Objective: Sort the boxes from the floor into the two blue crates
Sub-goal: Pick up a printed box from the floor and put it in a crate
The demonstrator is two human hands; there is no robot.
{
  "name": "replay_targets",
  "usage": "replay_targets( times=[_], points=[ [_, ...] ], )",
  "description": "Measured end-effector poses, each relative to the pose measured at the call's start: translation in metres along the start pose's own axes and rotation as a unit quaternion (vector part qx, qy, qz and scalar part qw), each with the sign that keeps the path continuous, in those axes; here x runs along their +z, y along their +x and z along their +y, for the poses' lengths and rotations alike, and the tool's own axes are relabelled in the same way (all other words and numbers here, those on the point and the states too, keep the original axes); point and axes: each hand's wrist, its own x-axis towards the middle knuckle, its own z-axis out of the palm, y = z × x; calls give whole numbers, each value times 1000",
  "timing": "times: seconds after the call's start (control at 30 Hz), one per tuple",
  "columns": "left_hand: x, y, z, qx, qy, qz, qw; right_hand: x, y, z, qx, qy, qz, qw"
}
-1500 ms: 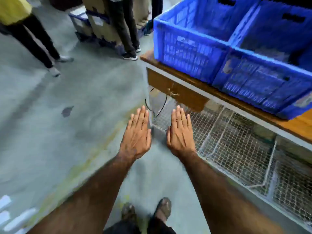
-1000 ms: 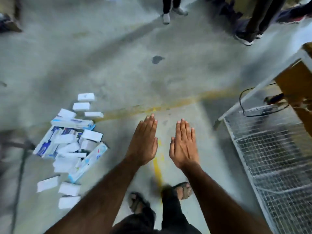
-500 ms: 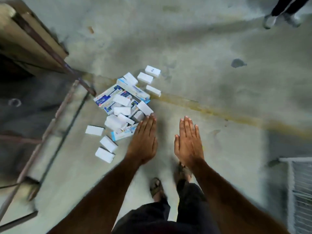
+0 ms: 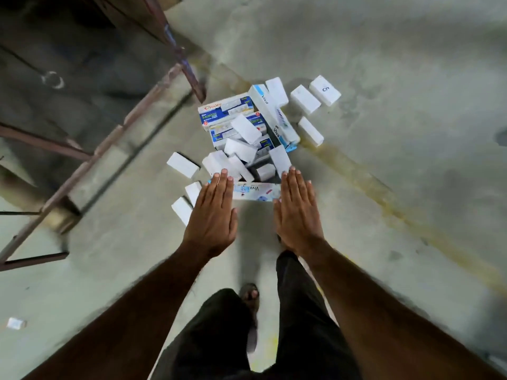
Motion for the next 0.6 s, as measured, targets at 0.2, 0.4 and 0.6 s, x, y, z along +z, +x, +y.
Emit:
replay_targets(
  times=[0.2, 0.4, 0.6],
  points=[
    [46, 61, -2, -45, -48, -24, 998, 46, 62, 26, -41, -26, -66, 997],
    [129, 106, -34, -60, -70, -120, 988, 129, 102, 46, -29, -2, -146, 989],
    [244, 153, -87, -107, -129, -240, 956, 244, 150, 67, 16, -14, -228, 974]
  ],
)
